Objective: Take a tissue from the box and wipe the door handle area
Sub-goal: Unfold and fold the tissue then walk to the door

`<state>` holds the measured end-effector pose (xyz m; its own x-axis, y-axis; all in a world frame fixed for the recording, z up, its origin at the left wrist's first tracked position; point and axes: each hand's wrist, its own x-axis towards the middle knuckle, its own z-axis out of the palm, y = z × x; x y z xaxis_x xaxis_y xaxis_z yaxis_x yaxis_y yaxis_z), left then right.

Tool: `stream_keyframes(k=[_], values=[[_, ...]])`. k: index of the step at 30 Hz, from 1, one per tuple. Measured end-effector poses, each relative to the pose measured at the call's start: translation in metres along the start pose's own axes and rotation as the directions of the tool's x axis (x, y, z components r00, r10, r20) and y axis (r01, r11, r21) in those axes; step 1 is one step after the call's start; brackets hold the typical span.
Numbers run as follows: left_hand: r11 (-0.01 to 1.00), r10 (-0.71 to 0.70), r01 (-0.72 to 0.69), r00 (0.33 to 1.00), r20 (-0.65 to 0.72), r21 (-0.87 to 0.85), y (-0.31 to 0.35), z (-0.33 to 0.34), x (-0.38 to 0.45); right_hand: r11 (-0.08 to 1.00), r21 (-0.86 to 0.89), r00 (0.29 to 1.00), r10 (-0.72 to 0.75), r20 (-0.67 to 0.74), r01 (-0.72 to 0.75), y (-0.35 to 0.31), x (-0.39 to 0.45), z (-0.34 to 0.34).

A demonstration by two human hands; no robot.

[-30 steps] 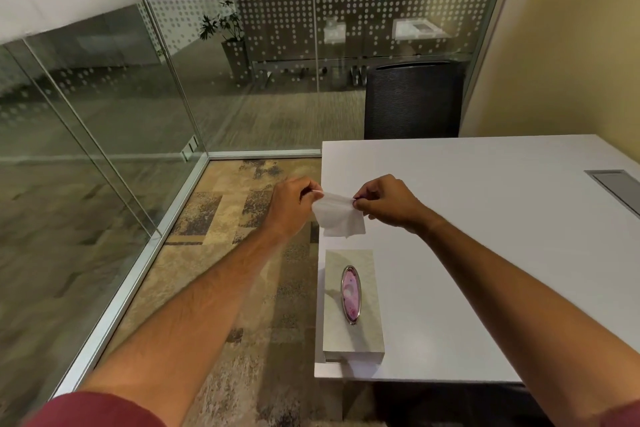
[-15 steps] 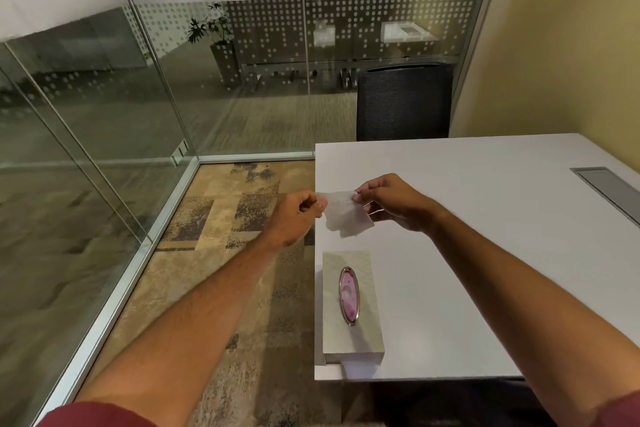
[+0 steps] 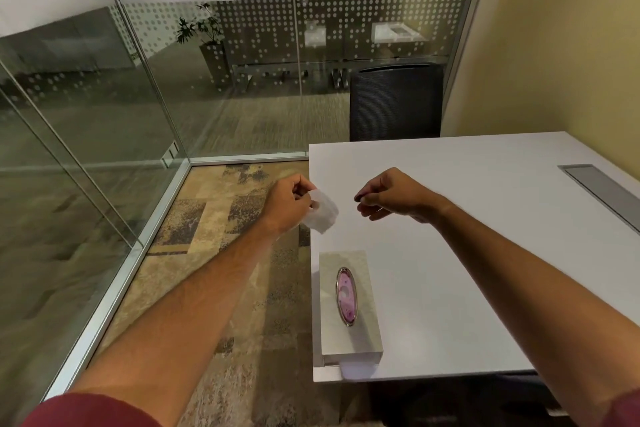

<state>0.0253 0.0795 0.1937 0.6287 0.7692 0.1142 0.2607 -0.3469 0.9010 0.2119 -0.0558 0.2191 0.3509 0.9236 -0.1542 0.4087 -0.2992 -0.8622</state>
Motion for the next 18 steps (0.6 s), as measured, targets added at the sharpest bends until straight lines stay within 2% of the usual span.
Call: stream_keyframes(k=[3,7,11,18], values=[[0.992,0.067,-0.069,0.997,0.023,0.106,0.005,0.000,0.004,0.999,-0.013,0.999,-0.036,-0.010,0.036,0.003,0.004,0.011],[0.983,0.108,-0.114,0.993,0.050,0.144,0.012,0.000,0.010,0.983,-0.132,0.990,-0.135,-0.041,0.128,0.004,0.012,0.033],[0.983,0.101,-0.110,0.993,0.069,0.146,0.014,-0.004,0.013,0.954,-0.205,0.955,-0.254,-0.152,0.221,0.000,0.017,0.042],[0.985,0.073,-0.087,0.993,0.097,0.150,0.015,-0.008,0.017,0.897,-0.301,0.891,-0.395,-0.224,0.323,-0.006,0.022,0.051]])
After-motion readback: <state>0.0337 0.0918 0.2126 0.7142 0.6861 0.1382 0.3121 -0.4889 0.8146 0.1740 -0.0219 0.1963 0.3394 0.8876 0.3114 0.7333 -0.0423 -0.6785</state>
